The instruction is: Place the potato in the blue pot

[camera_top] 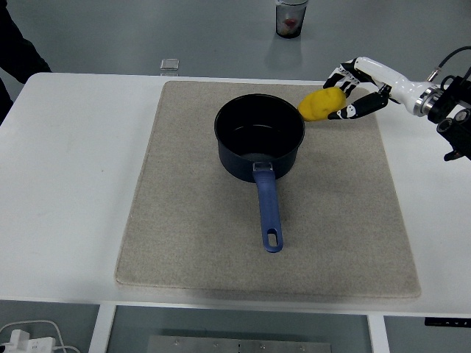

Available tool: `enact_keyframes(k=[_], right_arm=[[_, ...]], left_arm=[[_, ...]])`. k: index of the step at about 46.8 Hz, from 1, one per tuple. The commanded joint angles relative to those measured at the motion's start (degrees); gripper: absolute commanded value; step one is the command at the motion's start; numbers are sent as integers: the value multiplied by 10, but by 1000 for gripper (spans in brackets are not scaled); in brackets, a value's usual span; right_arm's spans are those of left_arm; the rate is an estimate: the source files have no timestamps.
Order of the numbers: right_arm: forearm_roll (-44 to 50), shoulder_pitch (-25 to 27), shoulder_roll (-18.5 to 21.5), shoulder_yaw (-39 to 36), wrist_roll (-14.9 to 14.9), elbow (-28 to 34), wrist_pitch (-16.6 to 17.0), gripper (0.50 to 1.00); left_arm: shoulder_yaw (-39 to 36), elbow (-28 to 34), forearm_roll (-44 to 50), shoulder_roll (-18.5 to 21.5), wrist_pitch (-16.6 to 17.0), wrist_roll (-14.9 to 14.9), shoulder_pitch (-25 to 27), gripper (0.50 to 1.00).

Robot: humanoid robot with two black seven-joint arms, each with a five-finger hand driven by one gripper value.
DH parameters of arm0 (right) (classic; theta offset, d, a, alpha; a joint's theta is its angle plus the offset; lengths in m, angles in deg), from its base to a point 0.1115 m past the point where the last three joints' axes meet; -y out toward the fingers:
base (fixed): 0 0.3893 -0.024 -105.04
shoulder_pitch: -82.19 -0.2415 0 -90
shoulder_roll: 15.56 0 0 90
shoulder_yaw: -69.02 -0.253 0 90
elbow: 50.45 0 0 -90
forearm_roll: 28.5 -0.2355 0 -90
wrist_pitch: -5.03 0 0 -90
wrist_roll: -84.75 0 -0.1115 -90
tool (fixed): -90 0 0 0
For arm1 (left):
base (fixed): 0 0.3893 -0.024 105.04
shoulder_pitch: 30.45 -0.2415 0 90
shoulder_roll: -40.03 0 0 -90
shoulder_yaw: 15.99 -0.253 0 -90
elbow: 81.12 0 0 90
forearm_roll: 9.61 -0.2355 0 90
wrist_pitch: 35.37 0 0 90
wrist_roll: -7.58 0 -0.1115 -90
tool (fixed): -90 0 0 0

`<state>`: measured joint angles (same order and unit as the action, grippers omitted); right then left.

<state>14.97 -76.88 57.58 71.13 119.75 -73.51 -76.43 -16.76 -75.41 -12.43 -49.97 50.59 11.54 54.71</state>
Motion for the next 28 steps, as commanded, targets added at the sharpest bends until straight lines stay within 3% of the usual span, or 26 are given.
enact_keyframes(k=[1,14,28], right_arm=[[-11,-13,-5,1,0,-1,9,500],[-14,-48,-12,-2,0,-7,30,500],[-53,-56,0,-2,0,-48,28,500]], left_arm=[[0,1,0,0,0,0,0,996],[-1,1,-1,0,0,0,0,996],[0,3,-1,0,0,0,0,996]])
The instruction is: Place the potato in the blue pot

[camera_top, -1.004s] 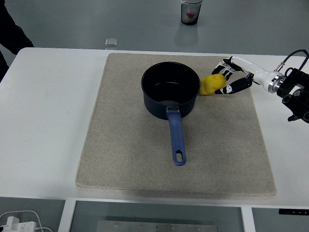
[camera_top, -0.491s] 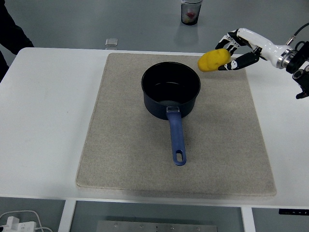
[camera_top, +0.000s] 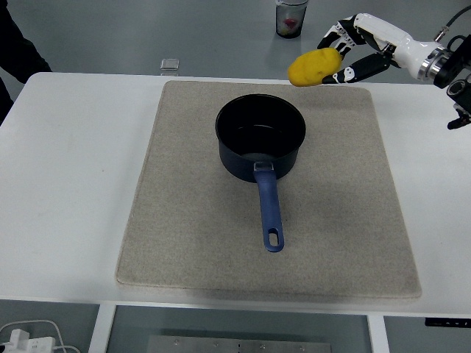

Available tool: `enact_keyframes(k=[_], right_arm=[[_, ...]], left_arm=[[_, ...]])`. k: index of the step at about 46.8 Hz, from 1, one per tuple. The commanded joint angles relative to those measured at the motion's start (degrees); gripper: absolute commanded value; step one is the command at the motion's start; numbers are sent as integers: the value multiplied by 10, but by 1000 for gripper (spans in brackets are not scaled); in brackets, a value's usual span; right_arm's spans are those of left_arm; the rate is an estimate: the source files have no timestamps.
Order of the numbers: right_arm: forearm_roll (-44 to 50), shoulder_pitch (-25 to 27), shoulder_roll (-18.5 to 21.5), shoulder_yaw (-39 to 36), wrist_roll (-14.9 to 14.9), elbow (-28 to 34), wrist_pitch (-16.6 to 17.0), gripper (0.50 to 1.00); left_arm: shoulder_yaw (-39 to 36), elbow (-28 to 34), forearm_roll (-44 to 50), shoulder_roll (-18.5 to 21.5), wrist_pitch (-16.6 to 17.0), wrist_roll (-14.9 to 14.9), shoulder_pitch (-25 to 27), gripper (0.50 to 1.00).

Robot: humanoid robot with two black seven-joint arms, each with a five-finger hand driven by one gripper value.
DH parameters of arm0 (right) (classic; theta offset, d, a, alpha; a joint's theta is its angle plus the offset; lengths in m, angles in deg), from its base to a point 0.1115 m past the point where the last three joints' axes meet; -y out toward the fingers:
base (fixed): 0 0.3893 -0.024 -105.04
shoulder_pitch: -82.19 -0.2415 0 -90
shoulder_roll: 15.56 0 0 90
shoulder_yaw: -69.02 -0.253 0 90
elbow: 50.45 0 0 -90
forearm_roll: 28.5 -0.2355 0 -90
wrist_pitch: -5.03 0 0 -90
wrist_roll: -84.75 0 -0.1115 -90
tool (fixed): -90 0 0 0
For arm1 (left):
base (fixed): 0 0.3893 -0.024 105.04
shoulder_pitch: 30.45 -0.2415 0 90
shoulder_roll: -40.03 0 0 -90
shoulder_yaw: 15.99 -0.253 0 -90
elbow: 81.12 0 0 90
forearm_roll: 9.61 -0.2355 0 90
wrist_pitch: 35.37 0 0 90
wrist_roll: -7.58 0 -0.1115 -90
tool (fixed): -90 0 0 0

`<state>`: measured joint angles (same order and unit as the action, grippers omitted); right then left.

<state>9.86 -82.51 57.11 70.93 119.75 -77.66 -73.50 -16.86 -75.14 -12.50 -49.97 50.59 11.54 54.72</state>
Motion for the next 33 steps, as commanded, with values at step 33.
enact_keyframes(k=[33], right_arm=[[-3,39,79,-1,0,-17,-25,500]], left_arm=[[1,0,1,0,0,0,-4,996]])
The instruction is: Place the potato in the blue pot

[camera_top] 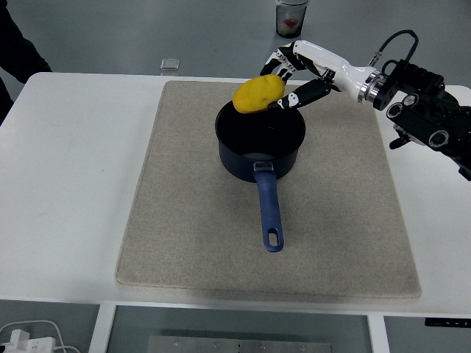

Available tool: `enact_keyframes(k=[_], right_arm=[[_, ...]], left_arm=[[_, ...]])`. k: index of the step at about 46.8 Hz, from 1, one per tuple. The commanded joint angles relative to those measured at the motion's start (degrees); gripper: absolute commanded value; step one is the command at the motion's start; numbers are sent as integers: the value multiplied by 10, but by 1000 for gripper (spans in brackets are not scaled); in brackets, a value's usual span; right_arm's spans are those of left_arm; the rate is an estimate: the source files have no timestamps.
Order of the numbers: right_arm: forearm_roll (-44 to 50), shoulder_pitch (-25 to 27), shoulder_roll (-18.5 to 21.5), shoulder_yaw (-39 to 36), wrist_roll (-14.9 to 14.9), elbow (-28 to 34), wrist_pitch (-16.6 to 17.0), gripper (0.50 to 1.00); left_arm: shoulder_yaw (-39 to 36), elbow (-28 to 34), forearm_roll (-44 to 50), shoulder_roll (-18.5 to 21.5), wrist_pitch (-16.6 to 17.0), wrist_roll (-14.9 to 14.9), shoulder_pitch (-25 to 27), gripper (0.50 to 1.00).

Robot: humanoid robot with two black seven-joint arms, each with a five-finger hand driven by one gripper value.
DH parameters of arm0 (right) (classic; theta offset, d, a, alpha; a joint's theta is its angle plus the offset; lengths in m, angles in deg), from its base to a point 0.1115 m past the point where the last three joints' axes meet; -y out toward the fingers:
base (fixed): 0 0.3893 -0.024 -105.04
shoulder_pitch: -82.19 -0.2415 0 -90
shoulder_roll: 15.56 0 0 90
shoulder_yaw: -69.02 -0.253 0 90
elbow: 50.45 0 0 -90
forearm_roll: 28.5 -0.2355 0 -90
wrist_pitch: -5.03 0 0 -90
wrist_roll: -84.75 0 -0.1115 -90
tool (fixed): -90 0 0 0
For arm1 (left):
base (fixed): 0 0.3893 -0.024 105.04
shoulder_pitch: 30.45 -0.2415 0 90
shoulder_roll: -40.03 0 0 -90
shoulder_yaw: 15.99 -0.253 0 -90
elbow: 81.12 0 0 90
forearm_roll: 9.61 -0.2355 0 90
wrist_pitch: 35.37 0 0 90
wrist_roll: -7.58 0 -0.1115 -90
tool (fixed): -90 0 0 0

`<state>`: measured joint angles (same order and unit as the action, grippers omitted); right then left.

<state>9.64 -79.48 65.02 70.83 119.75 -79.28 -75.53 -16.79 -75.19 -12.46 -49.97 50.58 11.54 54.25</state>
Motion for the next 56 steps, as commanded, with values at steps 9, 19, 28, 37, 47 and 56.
enact_keyframes(k=[9,19,28,37,47,56], right_arm=[[-1,30,-1,-1,0,-1,-16,500],[-1,45,-1,-1,0,-1,-28,500],[-2,56,0,-1,0,-1,-35,500],[-2,66,-1,-37,0,-2,-29,701],[-3,66,-4,-43,0,-3,-28,862],[-3,65,-6,-47,0,-9,-27,923]], left_arm=[[0,0,0,0,0,0,0,996],[0,0,0,0,0,0,0,996],[0,0,-1,0,0,0,0,996],[0,0,0,0,0,0,0,996],[0,-1,0,0,0,0,0,996],[0,-1,0,0,0,0,0,996]])
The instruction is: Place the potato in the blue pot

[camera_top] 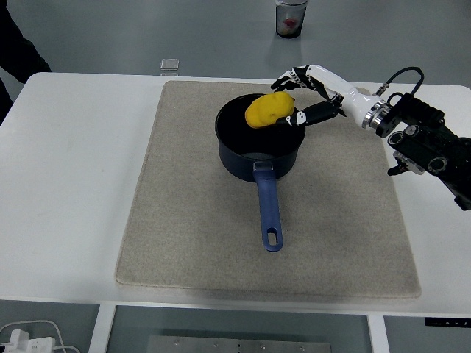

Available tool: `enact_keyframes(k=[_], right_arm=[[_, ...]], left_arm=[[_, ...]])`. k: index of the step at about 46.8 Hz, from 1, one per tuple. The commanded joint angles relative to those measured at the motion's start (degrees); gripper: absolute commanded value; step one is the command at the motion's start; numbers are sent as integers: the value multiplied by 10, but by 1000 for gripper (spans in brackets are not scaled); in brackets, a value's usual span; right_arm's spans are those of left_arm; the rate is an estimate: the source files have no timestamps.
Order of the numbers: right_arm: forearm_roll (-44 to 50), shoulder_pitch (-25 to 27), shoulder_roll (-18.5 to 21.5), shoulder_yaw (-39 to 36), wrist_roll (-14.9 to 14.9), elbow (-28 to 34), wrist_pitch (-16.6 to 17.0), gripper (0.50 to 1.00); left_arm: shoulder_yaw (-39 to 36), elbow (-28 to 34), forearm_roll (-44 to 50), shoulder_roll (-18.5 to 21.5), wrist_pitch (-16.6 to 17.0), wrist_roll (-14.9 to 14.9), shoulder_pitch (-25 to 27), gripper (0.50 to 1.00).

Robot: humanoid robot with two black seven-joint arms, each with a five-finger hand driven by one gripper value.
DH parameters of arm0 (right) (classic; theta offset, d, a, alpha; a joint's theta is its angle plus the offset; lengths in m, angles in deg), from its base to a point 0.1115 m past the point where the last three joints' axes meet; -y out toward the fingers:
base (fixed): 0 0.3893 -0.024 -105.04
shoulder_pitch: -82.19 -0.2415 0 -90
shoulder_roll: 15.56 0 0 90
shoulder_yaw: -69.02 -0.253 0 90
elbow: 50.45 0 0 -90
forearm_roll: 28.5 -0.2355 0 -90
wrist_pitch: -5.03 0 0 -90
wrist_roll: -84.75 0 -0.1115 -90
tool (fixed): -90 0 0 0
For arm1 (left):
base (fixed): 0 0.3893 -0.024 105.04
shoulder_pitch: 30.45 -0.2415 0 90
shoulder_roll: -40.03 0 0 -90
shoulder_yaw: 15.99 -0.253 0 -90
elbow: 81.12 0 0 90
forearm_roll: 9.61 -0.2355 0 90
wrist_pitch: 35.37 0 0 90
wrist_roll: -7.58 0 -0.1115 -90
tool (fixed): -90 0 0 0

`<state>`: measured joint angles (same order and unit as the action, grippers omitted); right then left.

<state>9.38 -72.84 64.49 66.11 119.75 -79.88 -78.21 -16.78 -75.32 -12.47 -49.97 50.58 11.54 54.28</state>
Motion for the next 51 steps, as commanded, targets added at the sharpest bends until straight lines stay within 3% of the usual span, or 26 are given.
enact_keyframes(k=[1,19,25,36,44,51], right_arm=[[0,-2,-2,0,0,-3,-1,924],[-28,-21,-22,-3,0,-3,5,926],[-86,-21,-44,-11,0,-3,12,926],[-270,-8,-68,-31,-85,2,9,926],[-428,24,-67,-114,-156,2,5,926],[-458,42,-54,-182,-170,20,3,926]], left_arm=[[0,0,0,0,0,0,0,996],[0,0,0,0,0,0,0,996],[0,1,0,0,0,0,0,996],[-1,3,0,0,0,0,0,996],[-1,3,0,0,0,0,0,996],[-1,3,0,0,0,0,0,996]])
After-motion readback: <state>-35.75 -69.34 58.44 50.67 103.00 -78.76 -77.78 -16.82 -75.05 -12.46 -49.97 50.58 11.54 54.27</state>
